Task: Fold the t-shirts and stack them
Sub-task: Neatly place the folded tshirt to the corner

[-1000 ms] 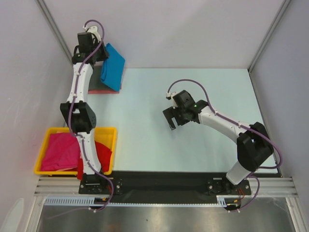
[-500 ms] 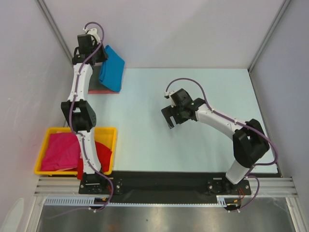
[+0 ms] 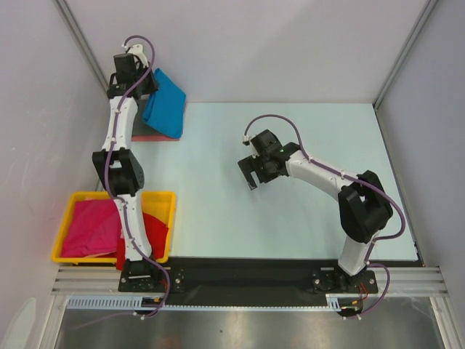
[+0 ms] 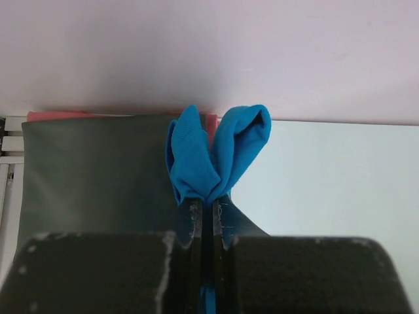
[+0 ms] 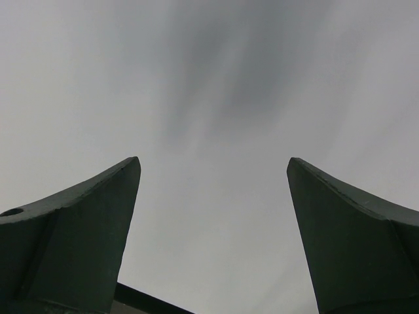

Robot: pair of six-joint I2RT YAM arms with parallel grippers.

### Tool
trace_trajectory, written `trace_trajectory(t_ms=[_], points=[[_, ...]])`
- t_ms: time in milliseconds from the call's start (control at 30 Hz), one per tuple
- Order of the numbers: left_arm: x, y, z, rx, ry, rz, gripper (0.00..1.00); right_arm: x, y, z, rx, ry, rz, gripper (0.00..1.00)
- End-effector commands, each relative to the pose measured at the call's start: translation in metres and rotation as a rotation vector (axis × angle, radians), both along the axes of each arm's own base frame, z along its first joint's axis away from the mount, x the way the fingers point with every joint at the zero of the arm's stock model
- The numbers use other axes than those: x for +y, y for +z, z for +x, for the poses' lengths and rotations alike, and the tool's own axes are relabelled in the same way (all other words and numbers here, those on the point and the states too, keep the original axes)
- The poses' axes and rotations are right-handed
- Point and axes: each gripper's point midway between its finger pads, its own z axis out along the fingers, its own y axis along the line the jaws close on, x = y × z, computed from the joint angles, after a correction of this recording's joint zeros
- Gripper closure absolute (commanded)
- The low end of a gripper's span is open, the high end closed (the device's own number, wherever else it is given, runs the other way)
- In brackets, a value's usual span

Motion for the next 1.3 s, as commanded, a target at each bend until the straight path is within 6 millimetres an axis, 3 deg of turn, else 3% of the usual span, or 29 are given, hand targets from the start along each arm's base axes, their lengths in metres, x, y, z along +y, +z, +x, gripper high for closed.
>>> trace_trajectory(t_ms=[0, 333, 600, 867, 1267], points=[[0.016, 0.035, 0.014, -0.132, 0.009, 0.035, 1.00, 0.012, 0.009, 0.011, -0.009, -0.009, 0.032, 0.00], [0.053, 0.007, 0.024, -0.124, 0.049, -0.006, 1.00, 0.017, -0.003, 0.016, 0.024, -0.008, 0.016, 0.00], [0.062, -0.016, 0.030, -0.102, 0.054, -0.001, 1.00, 0.022, -0.011, 0.023, 0.043, -0.003, 0.001, 0.00], [0.082, -0.028, 0.037, -0.113, 0.087, -0.003, 1.00, 0.025, -0.019, 0.023, 0.078, 0.001, 0.008, 0.00], [0.120, -0.066, 0.045, -0.085, 0.199, 0.018, 1.00, 0.028, -0.031, 0.026, 0.115, -0.006, 0.008, 0.00]])
